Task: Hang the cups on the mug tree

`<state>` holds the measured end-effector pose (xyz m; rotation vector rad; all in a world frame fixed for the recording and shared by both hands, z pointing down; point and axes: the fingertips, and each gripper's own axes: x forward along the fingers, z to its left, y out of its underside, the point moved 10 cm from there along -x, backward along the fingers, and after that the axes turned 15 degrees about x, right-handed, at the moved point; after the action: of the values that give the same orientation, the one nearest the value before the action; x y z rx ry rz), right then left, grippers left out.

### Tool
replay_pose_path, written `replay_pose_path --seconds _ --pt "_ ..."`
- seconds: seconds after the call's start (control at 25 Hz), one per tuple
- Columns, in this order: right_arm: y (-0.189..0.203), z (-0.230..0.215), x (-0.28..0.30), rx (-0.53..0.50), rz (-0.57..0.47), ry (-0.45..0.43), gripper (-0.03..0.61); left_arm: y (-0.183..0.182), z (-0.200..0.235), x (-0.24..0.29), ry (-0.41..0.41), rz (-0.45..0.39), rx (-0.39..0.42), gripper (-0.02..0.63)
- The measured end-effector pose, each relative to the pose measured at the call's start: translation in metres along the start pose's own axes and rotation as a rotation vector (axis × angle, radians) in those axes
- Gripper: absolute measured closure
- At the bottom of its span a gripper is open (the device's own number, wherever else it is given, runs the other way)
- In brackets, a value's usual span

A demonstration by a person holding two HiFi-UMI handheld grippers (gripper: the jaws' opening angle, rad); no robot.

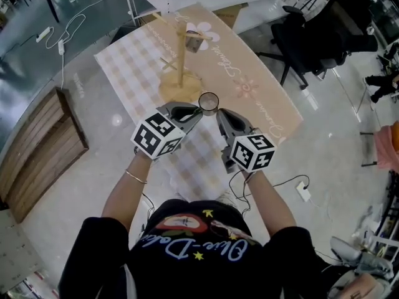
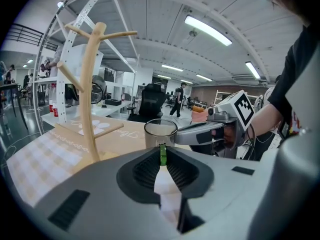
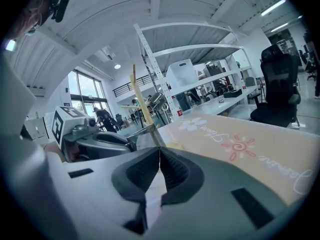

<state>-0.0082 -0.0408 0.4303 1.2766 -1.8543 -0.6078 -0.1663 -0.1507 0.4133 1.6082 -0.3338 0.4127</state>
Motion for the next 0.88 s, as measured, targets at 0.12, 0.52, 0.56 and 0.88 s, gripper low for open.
replay_pose_path --seconds 0.12,0.52,0.56,0.88 --pt "-0.002 0.001 0.001 -0.005 -0.006 0.010 0.569 -0.001 0.003 0.000 0.009 -0.011 -0.006 0.566" --pt "-0.007 0.001 0.002 -0.014 -0.019 0.047 0.569 0.000 0.012 0.007 0.052 -0.046 -0.031 0.566" --pt "-0.007 0.000 0.001 -0.011 -0.020 0.051 0.569 0.000 0.012 0.008 0.058 -0.048 -0.035 0.566" --pt "-0.011 -0.003 0.002 -0.003 -0.033 0.069 0.569 0.002 0.020 0.015 0.099 -0.080 -0.090 0.566"
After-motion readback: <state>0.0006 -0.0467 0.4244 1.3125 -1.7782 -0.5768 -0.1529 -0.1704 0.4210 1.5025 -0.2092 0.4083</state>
